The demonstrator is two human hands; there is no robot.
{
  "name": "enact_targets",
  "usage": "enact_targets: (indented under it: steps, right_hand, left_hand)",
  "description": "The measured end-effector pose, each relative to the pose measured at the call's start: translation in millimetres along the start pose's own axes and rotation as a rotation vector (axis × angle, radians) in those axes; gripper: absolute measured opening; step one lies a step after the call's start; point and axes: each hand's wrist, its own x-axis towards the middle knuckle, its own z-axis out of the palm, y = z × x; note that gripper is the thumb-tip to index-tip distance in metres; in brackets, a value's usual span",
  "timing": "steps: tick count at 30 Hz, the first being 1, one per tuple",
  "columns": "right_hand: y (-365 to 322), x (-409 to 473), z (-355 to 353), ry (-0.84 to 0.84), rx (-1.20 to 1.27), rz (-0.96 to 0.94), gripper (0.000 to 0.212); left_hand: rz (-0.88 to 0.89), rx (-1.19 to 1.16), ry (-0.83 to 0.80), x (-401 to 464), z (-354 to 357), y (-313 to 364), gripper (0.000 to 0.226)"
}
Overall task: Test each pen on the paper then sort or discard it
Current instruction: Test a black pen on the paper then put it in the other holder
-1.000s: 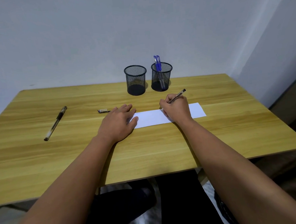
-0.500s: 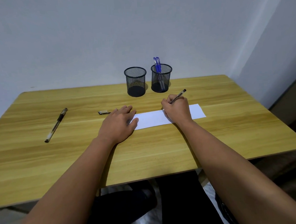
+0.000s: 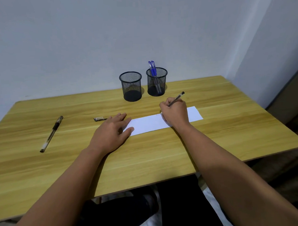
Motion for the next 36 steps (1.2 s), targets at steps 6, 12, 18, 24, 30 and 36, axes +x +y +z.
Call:
enact_targets:
  steps: [6,12,18,24,30,36]
  right_hand:
    - [-2.6,-3.6,-0.8,-0.019,0.018,0.034,0.034]
    - [-8.2,-7.1,-1.1,-0.01,-0.044,0.03,0.034]
    - [-10.4,-9.1,-3.5,0.012,-0.022,0.023,0.034]
    - [-5.6,-5.6,-0.7,0.001,-0.058,-0.025,0.034]
    - [-4.7,-5.1,0.8,0.007,-0.05,-0.063,0.047]
    - [-1.2,-2.1,2.1,0.007,-0.016,-0.035,0.043]
  left_hand:
    - [-0.011,0.011,-0.008,0.0,1.7,0.7,0.058]
    - [-0.011,0.018,-0.017,0.6,1.5,0.2,0.059]
    - [-0.008,0.027,-0.015,1.1,1.9,-1.1,0.057]
    - [-0.012,0.024,-0.007,1.0,2.6,-1.0,0.057]
    - [-0.012,0.023,-0.01,1.2,3.3,-2.6,0.053]
    - [-0.008,0.012,0.003,0.6,2.1,0.7,0.048]
